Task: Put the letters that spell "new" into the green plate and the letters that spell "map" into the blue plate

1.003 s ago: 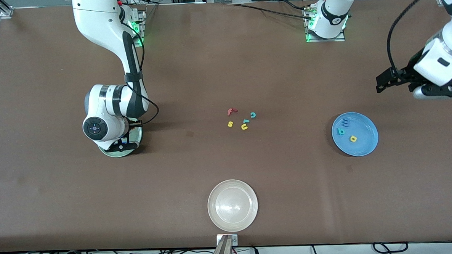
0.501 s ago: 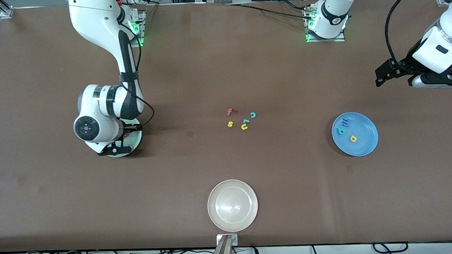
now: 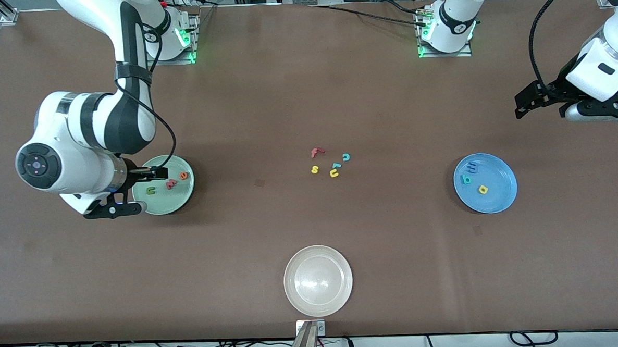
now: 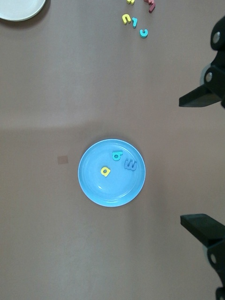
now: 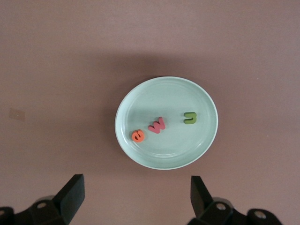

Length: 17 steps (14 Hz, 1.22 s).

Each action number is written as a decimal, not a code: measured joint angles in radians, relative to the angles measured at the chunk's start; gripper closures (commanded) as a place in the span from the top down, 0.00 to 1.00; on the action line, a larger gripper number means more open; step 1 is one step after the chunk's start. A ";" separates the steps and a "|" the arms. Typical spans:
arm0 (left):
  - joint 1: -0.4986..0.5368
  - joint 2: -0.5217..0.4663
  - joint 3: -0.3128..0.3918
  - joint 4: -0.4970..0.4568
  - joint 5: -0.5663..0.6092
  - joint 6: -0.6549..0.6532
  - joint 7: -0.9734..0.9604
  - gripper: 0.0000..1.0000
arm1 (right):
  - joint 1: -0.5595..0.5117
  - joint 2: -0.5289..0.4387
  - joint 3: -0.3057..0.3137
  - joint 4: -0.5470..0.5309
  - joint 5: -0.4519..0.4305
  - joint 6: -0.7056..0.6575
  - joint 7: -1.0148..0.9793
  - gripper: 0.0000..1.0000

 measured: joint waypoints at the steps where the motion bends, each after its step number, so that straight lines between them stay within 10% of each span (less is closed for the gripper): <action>1: 0.000 0.000 -0.003 0.000 0.000 -0.001 0.000 1.00 | -0.003 0.003 -0.006 0.000 0.024 0.000 0.000 1.00; 5: 0.000 0.000 -0.007 0.001 0.000 -0.001 0.000 1.00 | -0.055 -0.011 0.044 0.014 0.053 0.009 0.023 1.00; 9: 0.000 0.000 -0.010 0.008 0.000 -0.001 0.000 1.00 | -0.333 -0.130 0.377 0.090 -0.152 0.015 0.147 1.00; 17: 0.000 0.000 -0.012 0.009 0.000 -0.002 0.000 1.00 | -0.769 -0.368 0.773 0.137 -0.381 0.010 0.194 1.00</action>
